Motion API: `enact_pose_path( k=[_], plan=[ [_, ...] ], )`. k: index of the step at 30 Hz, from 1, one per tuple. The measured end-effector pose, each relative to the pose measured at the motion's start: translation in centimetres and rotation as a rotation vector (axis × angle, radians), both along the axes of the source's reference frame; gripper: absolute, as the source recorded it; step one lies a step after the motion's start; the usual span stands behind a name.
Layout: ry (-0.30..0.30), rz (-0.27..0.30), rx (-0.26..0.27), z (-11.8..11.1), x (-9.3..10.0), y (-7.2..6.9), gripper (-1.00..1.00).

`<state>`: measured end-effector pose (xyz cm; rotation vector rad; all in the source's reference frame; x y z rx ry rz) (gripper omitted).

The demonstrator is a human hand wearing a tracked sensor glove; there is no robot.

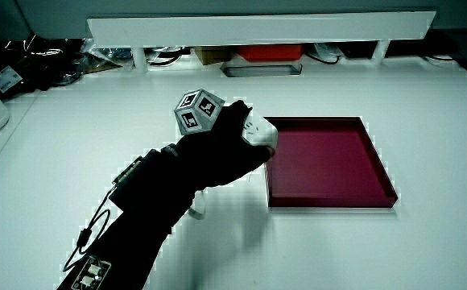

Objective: Place socket

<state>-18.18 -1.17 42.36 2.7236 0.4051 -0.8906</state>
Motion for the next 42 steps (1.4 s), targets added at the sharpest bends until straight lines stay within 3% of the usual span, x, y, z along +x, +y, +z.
enact_pose_path(
  k=[3,4,5,7,8,9,11,14,16,21,22,23,24,26,27,28,29,30,36,37,38,39,42],
  plan=[
    [0.038,-0.054,-0.08,0.9,-1.3,0.2,0.0],
    [0.01,-0.068,-0.1,1.0,-1.6,0.3,0.0],
    [-0.012,-0.073,-0.089,1.0,-1.9,0.4,0.0],
    [0.008,-0.093,-0.104,1.8,-2.7,0.4,0.0],
    [-0.037,-0.096,-0.112,1.8,-3.0,0.3,0.0],
    [0.0,-0.11,-0.129,2.1,-3.4,0.3,0.0],
    [-0.057,-0.12,-0.13,2.7,-4.1,0.2,0.0],
    [-0.04,-0.169,-0.195,4.0,-5.3,0.2,0.0],
    [-0.079,-0.155,-0.218,5.7,-6.5,0.2,0.0],
    [-0.097,-0.178,-0.242,7.4,-7.5,0.2,0.0],
    [-0.101,-0.203,-0.228,6.4,-6.9,0.3,0.0],
    [-0.114,-0.174,-0.251,7.8,-7.5,0.4,0.0],
    [-0.113,-0.182,-0.25,8.2,-7.7,0.5,0.0],
    [-0.128,-0.181,-0.254,8.1,-7.4,0.5,0.0],
    [-0.159,-0.223,-0.258,9.0,-7.8,0.7,0.0],
    [-0.142,-0.177,-0.266,8.9,-7.5,0.6,0.0],
    [-0.147,-0.174,-0.266,9.1,-7.6,0.7,0.0],
    [-0.118,-0.181,-0.272,9.3,-7.7,0.7,0.0],
    [-0.107,-0.176,-0.28,9.5,-7.8,0.7,0.0],
    [-0.126,-0.192,-0.267,9.0,-7.5,0.8,0.0],
    [-0.14,-0.188,-0.272,9.8,-7.9,0.8,0.0],
    [-0.112,-0.181,-0.269,9.1,-7.5,0.9,0.0],
    [-0.113,-0.182,-0.285,9.9,-7.9,0.9,-0.08]
  ],
)
